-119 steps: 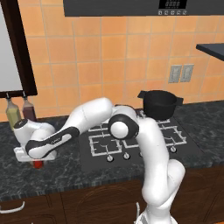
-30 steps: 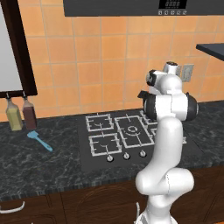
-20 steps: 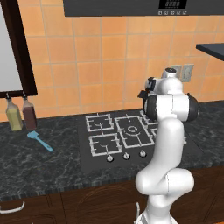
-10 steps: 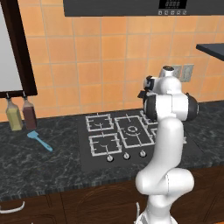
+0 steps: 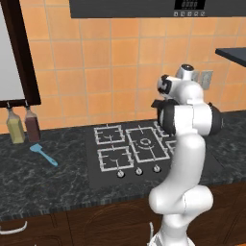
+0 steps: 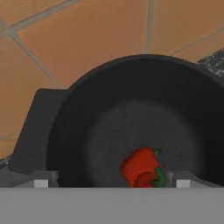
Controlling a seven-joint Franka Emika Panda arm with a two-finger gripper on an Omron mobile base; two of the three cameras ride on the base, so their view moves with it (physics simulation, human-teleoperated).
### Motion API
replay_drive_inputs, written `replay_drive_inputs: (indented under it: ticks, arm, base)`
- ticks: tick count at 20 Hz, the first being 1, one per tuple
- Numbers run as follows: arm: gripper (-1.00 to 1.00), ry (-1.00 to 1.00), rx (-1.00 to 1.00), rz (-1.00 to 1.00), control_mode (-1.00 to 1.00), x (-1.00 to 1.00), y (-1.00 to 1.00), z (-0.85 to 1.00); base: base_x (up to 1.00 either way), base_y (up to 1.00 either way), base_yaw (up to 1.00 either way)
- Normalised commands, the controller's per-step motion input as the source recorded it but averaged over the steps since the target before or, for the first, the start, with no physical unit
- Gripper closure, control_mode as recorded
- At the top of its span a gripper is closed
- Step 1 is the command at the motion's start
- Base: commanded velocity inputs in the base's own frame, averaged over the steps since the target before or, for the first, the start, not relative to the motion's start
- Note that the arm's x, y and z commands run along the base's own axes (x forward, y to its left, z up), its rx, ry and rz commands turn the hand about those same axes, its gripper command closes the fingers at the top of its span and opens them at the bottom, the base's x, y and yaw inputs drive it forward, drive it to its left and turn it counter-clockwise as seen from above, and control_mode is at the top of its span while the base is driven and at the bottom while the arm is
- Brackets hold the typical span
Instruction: Put the bell pepper and bell pepper in the pot. Retrieve the spatula and lightly stir the vegetables in the pot.
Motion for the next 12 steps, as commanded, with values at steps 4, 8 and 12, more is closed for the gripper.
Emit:
replay_drive_inputs:
  ticks: [4,8,12]
  arm:
    - [-1.0,-0.02,-0.01,0.4,-1.0,-0.61,0.58,0.53]
    - [-1.0,0.11,-0.11,0.62,-1.0,-0.72,0.96,0.16]
    - [-1.0,0.13,-0.2,0.54,-1.0,-0.66,0.93,-0.08]
  base:
    - [0.0,0.0,0.0]
    - [0.0,0.0,0.0]
    - [0.0,0.0,0.0]
